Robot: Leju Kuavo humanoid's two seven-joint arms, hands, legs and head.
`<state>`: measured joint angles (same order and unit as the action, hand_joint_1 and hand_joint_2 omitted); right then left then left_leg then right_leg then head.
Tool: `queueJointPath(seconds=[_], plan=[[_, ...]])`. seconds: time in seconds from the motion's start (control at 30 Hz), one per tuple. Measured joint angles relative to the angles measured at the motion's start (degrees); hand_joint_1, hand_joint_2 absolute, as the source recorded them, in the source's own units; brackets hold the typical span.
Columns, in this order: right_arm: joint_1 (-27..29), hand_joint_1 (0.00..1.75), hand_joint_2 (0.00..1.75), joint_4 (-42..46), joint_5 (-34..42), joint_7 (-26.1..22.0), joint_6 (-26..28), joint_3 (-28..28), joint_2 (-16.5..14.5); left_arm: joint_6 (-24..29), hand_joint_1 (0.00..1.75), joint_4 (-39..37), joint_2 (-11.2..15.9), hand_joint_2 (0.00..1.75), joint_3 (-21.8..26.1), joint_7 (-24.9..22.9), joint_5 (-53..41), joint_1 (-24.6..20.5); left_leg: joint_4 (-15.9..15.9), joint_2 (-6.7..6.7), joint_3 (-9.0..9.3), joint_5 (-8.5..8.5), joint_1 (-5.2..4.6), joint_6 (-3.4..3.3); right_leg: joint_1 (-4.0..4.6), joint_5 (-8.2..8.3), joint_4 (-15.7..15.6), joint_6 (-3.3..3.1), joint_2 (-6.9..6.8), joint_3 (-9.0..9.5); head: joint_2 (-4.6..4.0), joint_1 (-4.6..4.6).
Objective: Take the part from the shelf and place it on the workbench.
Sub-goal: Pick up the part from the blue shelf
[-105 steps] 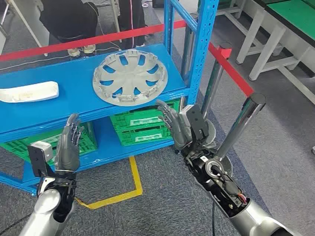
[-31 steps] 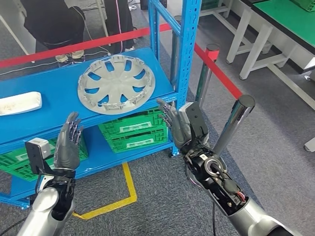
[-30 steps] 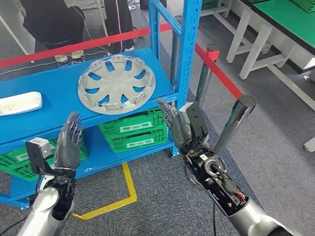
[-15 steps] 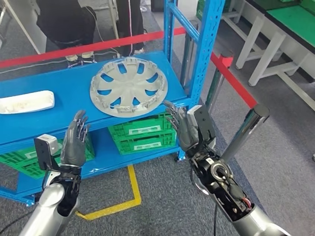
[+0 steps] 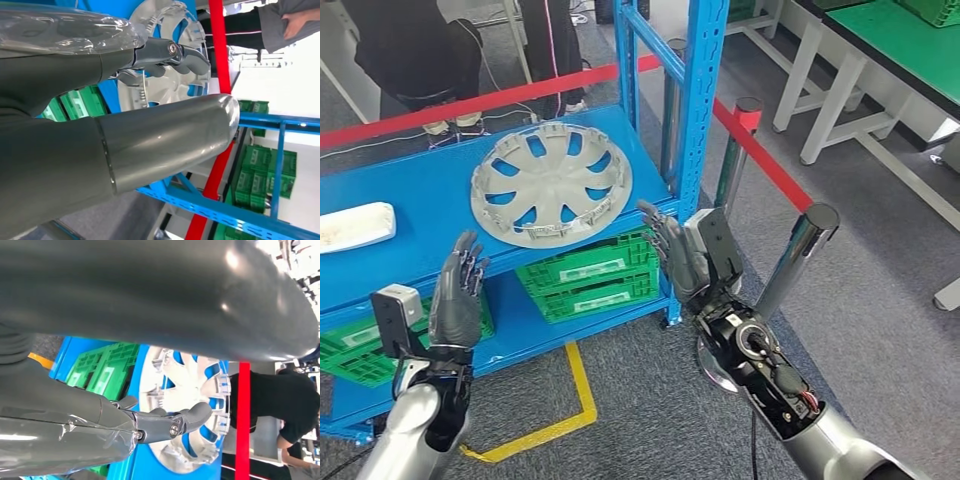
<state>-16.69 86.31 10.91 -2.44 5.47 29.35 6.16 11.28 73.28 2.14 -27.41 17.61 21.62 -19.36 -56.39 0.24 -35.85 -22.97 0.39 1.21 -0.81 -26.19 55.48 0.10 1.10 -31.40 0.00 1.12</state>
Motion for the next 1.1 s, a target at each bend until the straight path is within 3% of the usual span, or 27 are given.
queueJointPath(seconds=[0.1,0.17,0.2,0.27,0.3,0.33,0.37,0.47,0.53,0.67,0.7,0.77,0.83,0.87,0.9,0.97,1.0,1.03,1.1], plan=[[0.0,0.0,0.0,0.0,0.0,0.0,0.0,0.0,0.0,0.3,0.0,0.0,0.0,0.0,0.0,-0.1,0.0,0.0,1.4,-0.02,0.78,-0.23,-0.23,-0.89,0.09,-0.39,-0.3,0.91,0.07,0.22,0.0,0.23],[-0.1,0.0,0.0,0.0,0.0,-0.1,0.0,0.0,0.0,0.5,0.0,0.1,0.1,0.0,0.0,-0.2,0.0,0.0,1.8,0.0,1.36,-0.33,-0.13,-1.63,-0.06,-1.56,1.3,1.47,-0.19,-0.38,0.0,0.46],[-0.1,0.0,0.0,0.0,0.0,-0.1,0.0,0.0,0.0,0.5,0.0,0.2,0.1,0.0,0.0,-0.2,0.0,-0.1,2.0,0.02,1.71,-0.42,-0.04,-1.95,-0.1,-2.87,3.9,1.67,-0.33,-1.55,0.0,0.76],[-0.1,0.0,0.0,0.0,0.0,-0.1,0.0,0.0,0.0,0.6,0.0,0.2,0.1,0.0,0.0,-0.3,0.1,0.0,2.0,0.04,2.19,-0.8,-0.11,-2.39,-0.12,-6.03,12.1,1.9,-0.47,-5.62,0.0,1.41],[0.1,0.0,0.0,0.0,0.0,-0.1,-0.1,0.0,0.0,0.6,0.0,0.2,0.1,0.0,0.0,-0.3,0.1,0.0,1.9,0.03,2.42,-1.02,-0.15,-2.49,-0.13,-6.89,15.6,1.98,-0.48,-7.63,0.0,1.63],[0.2,0.0,0.0,0.0,0.0,-0.1,-0.1,0.0,0.0,0.7,0.0,0.2,0.1,0.0,0.0,-0.3,0.2,0.1,1.9,0.01,2.72,-1.26,-0.19,-2.53,-0.14,-6.69,17.2,2.01,-0.5,-8.87,0.0,1.78],[0.2,0.0,0.0,0.0,0.0,-0.1,-0.1,0.0,0.0,0.7,0.0,0.2,0.1,0.0,0.0,-0.3,0.3,0.1,1.9,-0.04,3.13,-1.56,-0.22,-2.51,-0.14,-5.23,16.4,1.94,-0.53,-8.93,0.0,1.96],[0.2,0.0,0.0,-0.1,0.0,-0.2,-0.2,0.0,0.0,0.7,0.0,0.2,0.1,0.0,0.0,-0.2,0.5,0.1,1.9,-0.21,4.64,-2.62,-0.33,-2.12,0.15,1.59,5.2,1.1,-0.68,-4.47,0.0,2.58],[0.0,0.0,0.0,-0.1,0.0,-0.2,-0.3,0.0,0.0,0.7,0.0,0.2,0.1,0.0,0.0,-0.1,0.5,0.1,2.0,-0.24,4.87,-2.98,-0.43,-1.64,0.53,2.44,0.8,0.48,-0.77,-2.2,0.0,2.79],[-0.2,0.0,0.0,-0.1,0.0,-0.3,-0.5,0.0,0.0,0.7,0.0,0.2,0.1,0.0,0.0,0.3,0.6,-0.1,1.0,-0.09,4.45,-3.81,-0.48,-0.52,0.16,1.94,-0.8,-0.25,-0.47,-0.95,0.0,2.51],[-0.3,0.0,0.0,-0.1,0.0,-0.3,-0.5,0.0,0.0,0.7,0.0,0.3,0.1,0.0,0.0,0.4,0.5,-0.2,-1.3,-0.12,3.36,-4.85,-0.45,-0.2,-0.08,1.93,-1.1,-0.49,-0.47,-0.58,0.0,2.25],[-0.4,0.0,0.0,-0.1,0.1,-0.3,-0.5,0.0,0.0,0.7,0.0,0.3,0.2,0.0,0.0,0.5,0.5,-0.2,-8.9,-0.16,-1.1,-7.63,-0.16,0.33,-0.2,1.71,-1.3,-0.83,-0.56,-0.24,0.0,1.49],[-0.4,0.0,0.0,-0.2,0.1,-0.3,-0.5,0.1,0.0,0.6,0.0,0.2,0.2,0.0,0.0,0.5,0.6,0.0,-14.9,-0.15,-5.51,-8.5,0.16,0.72,-0.22,1.39,-1.3,-0.95,-0.53,-0.02,0.0,0.93],[-0.3,0.0,0.0,-0.3,0.1,-0.3,-0.5,0.1,0.0,0.6,0.0,0.2,0.3,0.0,0.0,0.5,0.6,0.1,-14.8,-0.14,-6.24,-7.35,0.28,0.82,-0.25,1.18,-1.2,-0.9,-0.45,0.18,0.0,0.72],[-0.3,0.0,0.0,-0.4,0.1,-0.3,-0.5,0.2,0.0,0.5,0.0,0.2,0.3,0.0,0.0,0.5,0.6,0.2,-12.4,-0.14,-5.68,-5.2,0.39,0.84,-0.3,0.93,-1.2,-0.78,-0.36,0.5,0.0,0.55],[-0.4,0.0,0.0,-0.4,0.1,-0.3,-0.5,0.2,0.0,0.5,0.0,0.2,0.4,0.0,0.1,0.5,0.5,0.1,-3.9,-0.15,-2.21,-0.57,0.5,0.81,-0.27,0.26,-1.2,-0.29,-0.21,1.22,0.0,0.19],[-0.4,0.0,0.0,-0.4,0.1,-0.3,-0.5,0.2,0.0,0.4,0.0,0.2,0.4,0.0,0.1,0.5,0.5,0.1,-0.6,-0.18,-0.7,0.68,0.47,0.66,-0.17,-0.08,-1.2,0.01,-0.14,1.48,0.0,0.03],[-0.4,0.0,0.0,-0.4,0.1,-0.3,-0.5,0.2,0.0,0.4,0.0,0.2,0.4,0.0,0.1,0.5,0.5,0.1,1.3,-0.22,0.22,1.09,0.39,0.43,-0.06,-0.37,-1.2,0.35,-0.08,1.64,0.0,0.01],[-0.5,0.0,0.0,-0.4,0.1,-0.3,-0.5,0.2,0.0,0.2,0.0,0.2,0.4,0.0,0.1,0.5,0.5,0.0,2.0,-0.29,0.58,0.71,0.16,-0.31,-0.06,-0.72,-1.4,1.0,-0.02,1.89,0.0,0.16]])
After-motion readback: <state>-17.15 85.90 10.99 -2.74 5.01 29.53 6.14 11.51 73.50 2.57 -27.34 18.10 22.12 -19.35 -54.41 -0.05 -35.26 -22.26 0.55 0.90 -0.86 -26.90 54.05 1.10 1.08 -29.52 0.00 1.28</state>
